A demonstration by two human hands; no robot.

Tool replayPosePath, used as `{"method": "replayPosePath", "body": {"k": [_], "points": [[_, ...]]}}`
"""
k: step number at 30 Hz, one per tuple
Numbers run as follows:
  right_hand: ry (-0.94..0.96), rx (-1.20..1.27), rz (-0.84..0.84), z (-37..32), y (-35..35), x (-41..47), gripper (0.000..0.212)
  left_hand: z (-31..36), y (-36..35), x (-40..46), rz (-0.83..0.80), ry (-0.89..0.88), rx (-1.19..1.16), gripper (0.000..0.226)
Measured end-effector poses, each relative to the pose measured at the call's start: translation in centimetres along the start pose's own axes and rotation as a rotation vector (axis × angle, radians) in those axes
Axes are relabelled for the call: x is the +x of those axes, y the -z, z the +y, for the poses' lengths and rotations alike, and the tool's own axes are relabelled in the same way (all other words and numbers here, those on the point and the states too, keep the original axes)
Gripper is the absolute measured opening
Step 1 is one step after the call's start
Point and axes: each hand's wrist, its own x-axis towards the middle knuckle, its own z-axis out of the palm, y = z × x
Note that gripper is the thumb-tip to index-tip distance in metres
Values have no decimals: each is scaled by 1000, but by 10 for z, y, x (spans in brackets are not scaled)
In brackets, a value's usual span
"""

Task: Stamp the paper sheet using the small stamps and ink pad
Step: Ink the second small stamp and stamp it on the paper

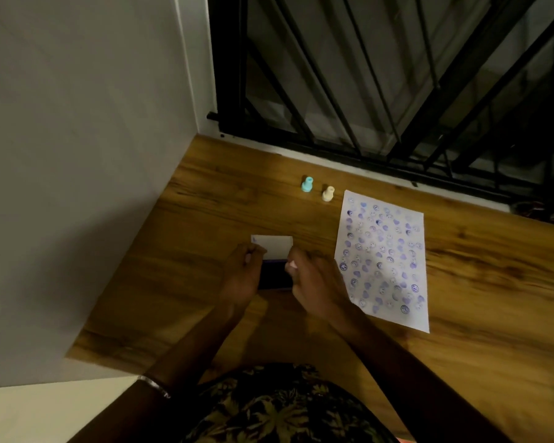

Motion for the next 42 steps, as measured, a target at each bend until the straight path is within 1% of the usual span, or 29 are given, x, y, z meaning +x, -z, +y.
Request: {"method": "replayPosePath", "body": {"k": [2,4,6,9,13,16,19,22,25,31,34,38,42], "points": [[-51,-18,20,10,6,-11,9,4,-8,-2,-59,-117,109,20],[-119,-29,2,23,8,-25,11,5,-23,-2,-143,-241,257,18],[-172,-55,-4,38,7,-38,12,5,-42,-4,-217,-289,395,16],[-241,-117,16,54,7,-55,9,3,-73,-9,-313,-349,576,20],[-331,-192,74,77,15,-84,15,-3,-108,-18,-423,-419,704,26],[-423,-220,64,96,22,-102,16,-9,-129,-24,-510,-546,847,35],[-479,-232,70,108,27,-116,21,-18,-142,-27,-571,-641,889,43],[-476,-243,82,114,28,-122,17,-25,-149,-28,-560,-713,925,50],[-472,-252,76,119,26,-123,17,-28,-152,-28,-525,-759,950,48],[-459,-231,57,125,21,-121,18,-29,-152,-29,-489,-773,931,43],[-448,-259,36,129,18,-118,18,-29,-153,-27,-487,-769,922,43],[-467,-293,5,134,15,-116,24,-31,-153,-27,-477,-772,925,42],[-475,-278,-18,136,10,-115,34,-28,-154,-27,-480,-742,922,42]]}}
